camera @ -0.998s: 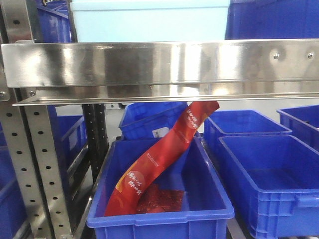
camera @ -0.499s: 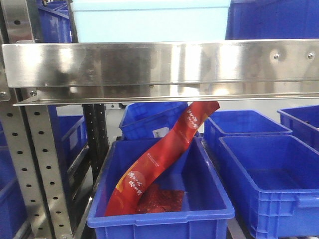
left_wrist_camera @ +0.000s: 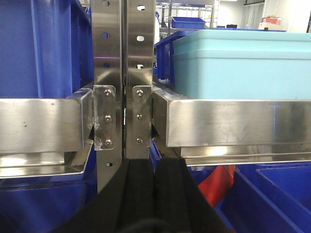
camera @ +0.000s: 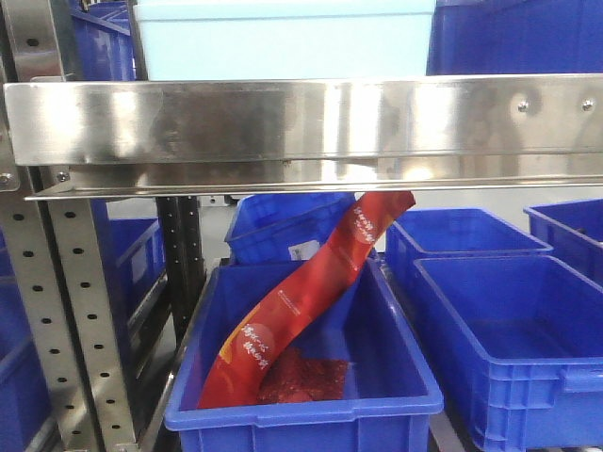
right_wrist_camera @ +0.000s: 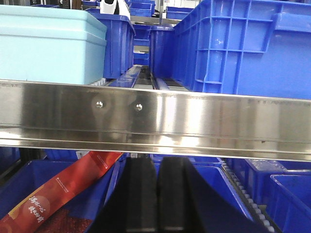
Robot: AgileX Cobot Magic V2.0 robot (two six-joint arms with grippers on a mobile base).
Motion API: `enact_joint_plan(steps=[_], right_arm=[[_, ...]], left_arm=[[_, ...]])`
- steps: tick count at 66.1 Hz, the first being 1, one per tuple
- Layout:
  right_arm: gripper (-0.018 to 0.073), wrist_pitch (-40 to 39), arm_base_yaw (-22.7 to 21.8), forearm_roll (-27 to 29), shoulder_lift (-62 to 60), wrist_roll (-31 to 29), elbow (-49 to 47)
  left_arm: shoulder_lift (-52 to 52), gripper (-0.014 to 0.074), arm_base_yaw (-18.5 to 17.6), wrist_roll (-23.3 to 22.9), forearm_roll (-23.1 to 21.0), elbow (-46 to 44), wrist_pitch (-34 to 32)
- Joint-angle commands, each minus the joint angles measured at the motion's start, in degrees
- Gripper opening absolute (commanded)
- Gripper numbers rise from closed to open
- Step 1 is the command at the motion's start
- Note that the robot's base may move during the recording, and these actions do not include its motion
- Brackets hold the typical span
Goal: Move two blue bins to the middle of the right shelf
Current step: 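Withdraw both grippers back from the shelf toward the robot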
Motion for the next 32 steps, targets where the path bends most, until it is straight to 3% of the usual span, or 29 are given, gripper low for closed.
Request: enact_joint_plan(steps=[1,32], right_arm=[[-0.0166,-0.8,-0.3,-0.5,-0.2,-0.4,0.1],[-0.0166,-0.8,-0.3,-0.5,-0.2,-0.4,0.1]], left_arm=[[-0.3,-0.0111,0.3,-0.3,-0.1,-0.1,-0.7],[-0.3,-0.0111,0.3,-0.3,-0.1,-0.1,-0.7]])
